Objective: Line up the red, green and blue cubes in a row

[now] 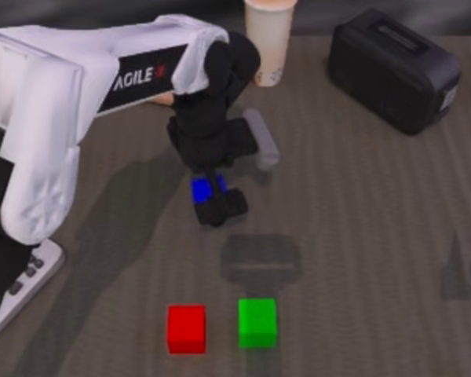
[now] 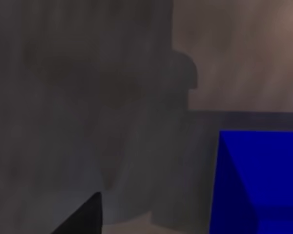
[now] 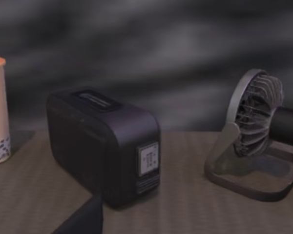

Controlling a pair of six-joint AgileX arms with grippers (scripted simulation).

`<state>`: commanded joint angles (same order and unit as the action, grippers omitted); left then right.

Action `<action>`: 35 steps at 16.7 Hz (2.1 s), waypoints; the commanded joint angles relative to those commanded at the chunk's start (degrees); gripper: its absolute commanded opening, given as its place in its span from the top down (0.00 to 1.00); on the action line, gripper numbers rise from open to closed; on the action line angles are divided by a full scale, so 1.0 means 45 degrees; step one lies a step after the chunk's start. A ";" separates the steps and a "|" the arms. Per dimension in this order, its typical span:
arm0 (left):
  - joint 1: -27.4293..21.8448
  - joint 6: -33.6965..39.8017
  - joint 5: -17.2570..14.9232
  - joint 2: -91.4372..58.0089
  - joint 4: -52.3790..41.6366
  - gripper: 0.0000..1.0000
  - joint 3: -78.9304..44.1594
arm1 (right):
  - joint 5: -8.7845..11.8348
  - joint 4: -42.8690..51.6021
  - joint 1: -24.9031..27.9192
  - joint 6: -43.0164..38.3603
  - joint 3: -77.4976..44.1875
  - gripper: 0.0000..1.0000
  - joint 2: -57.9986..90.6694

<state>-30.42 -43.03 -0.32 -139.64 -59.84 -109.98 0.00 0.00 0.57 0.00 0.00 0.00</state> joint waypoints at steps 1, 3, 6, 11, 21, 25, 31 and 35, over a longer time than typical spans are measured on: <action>0.0004 -0.0008 -0.0001 -0.0117 0.0359 0.00 0.0279 | 0.0000 0.0000 0.0000 0.0000 0.0000 0.00 0.0000; 0.0009 -0.0017 -0.0003 -0.0235 0.0670 0.00 0.0548 | 0.0000 0.0000 0.0000 0.0000 0.0000 0.00 0.0000; 0.0009 -0.0017 -0.0003 -0.0235 0.0670 0.00 0.0548 | 0.0000 0.0000 0.0000 0.0000 0.0000 0.00 0.0000; 0.0009 -0.0017 -0.0003 -0.0235 0.0670 0.38 0.0548 | 0.0000 0.0000 0.0000 0.0000 0.0000 0.00 0.0000; 0.0009 -0.0017 -0.0003 -0.0235 0.0670 1.00 0.0548 | 0.0000 0.0000 0.0000 0.0000 0.0000 0.00 0.0000; 0.0009 -0.0017 -0.0003 -0.0235 0.0670 1.00 0.0548 | 0.0000 0.0000 0.0000 0.0000 0.0000 0.00 0.0000; -0.0065 0.0061 -0.0204 0.0297 -0.0074 1.00 0.0120 | 0.0000 0.0000 0.0000 0.0000 0.0000 0.00 0.0000; 0.0102 0.0106 -0.0197 0.0694 -0.1764 1.00 -0.1080 | 0.0000 0.0000 0.0000 0.0000 0.0000 0.00 0.0000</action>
<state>-29.96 -42.55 -1.21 -136.51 -67.78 -114.84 0.00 0.00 0.57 0.00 0.00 0.00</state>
